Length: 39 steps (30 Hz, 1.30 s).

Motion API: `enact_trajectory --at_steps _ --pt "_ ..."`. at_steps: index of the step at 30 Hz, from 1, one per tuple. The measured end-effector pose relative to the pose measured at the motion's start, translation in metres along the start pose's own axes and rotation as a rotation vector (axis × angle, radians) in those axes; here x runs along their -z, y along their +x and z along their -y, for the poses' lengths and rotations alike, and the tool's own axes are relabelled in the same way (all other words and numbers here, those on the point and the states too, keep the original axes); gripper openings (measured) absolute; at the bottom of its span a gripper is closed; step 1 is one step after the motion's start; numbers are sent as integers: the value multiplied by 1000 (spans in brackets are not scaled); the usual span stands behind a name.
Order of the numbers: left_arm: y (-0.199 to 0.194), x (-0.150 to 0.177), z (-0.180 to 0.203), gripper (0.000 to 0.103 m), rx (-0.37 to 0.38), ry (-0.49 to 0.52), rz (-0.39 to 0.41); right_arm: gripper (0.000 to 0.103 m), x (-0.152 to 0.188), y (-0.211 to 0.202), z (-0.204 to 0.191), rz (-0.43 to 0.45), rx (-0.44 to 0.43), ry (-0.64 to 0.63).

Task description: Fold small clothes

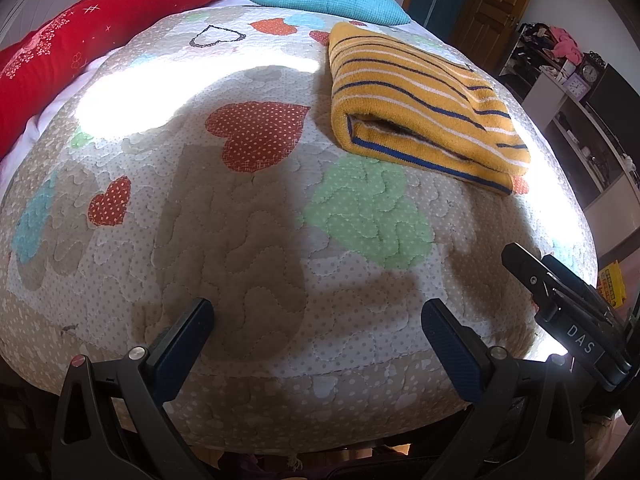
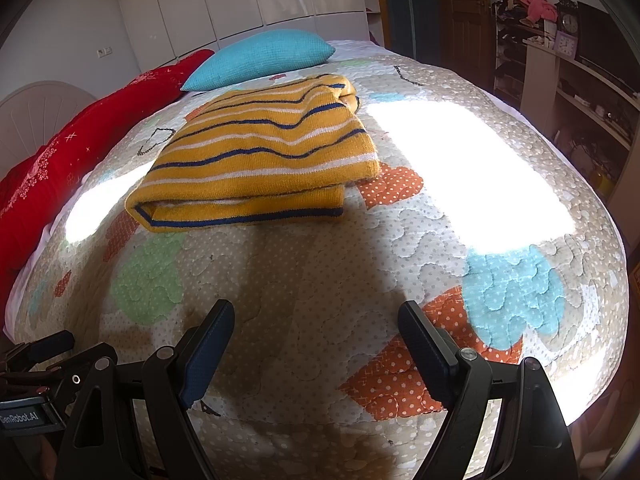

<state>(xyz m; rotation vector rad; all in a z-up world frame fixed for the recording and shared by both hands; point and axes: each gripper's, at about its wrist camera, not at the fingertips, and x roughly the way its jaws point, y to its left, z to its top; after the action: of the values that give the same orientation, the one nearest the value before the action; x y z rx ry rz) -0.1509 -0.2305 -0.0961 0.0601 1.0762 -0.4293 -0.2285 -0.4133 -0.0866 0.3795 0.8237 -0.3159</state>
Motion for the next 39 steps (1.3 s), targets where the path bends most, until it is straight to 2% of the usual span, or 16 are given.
enact_trajectory --at_steps 11,26,29,34,39 --pt "-3 0 -3 103 -8 -3 21 88 4 -2 -2 17 -24 -1" --pt "-2 0 -1 103 -15 17 30 88 1 -4 -1 41 1 -16" --pt "-4 -11 -1 103 -11 39 55 88 -4 -5 -3 55 17 -45" --pt "-13 -40 -2 103 -46 74 162 90 -24 -3 -11 86 21 -93" --pt "-9 -54 2 103 -55 95 169 90 -42 4 -16 99 32 -92"
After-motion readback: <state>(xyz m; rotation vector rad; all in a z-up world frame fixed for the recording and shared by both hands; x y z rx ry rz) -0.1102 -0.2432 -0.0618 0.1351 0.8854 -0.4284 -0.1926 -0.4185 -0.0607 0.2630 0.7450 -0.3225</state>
